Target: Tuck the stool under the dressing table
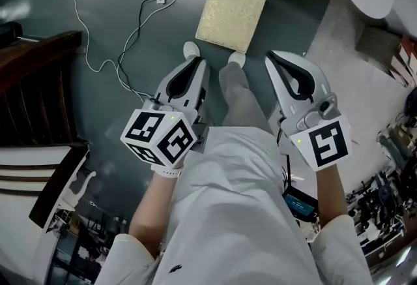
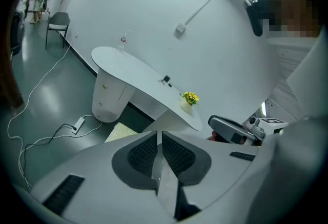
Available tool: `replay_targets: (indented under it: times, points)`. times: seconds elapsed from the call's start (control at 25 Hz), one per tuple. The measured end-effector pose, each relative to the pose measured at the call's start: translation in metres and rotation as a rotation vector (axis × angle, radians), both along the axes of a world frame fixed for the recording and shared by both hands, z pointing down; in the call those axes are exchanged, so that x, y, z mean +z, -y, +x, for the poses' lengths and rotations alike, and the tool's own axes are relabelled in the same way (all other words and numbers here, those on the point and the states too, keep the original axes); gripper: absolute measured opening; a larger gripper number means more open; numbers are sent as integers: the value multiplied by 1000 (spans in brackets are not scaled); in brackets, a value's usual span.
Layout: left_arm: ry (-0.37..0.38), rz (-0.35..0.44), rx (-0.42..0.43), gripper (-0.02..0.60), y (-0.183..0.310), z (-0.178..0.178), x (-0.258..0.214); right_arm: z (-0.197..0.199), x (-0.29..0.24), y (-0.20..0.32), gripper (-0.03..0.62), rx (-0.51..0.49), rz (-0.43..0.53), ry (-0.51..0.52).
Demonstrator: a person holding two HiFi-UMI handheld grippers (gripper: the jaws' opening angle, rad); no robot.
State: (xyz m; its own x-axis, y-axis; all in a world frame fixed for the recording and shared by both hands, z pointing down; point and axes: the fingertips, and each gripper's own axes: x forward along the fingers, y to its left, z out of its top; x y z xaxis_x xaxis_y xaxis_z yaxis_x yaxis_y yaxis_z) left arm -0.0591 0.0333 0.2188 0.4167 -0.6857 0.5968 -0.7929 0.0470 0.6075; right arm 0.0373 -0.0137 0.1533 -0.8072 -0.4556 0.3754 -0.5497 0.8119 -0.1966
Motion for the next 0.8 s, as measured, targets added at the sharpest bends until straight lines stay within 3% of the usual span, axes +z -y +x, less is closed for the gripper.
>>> replay_targets:
  times: [0.12, 0.24, 0.4, 0.68, 0.8]
  points:
    - [-27, -38, -57, 43, -7, 6, 23, -3, 19, -2, 11, -61, -18, -1]
    - [20, -68, -88, 55, -9, 6, 55, -6, 37, 1, 11, -114, -26, -12]
    - [67, -89, -102, 55, -12, 4, 94, -12, 57, 8, 11, -122, -32, -2]
    - [59, -140, -98, 89, -20, 11, 156, -18, 95, 15, 11, -113, -57, -3]
    - [56, -155, -50, 169, -19, 20, 188, -19, 114, 18, 11, -113, -68, -3]
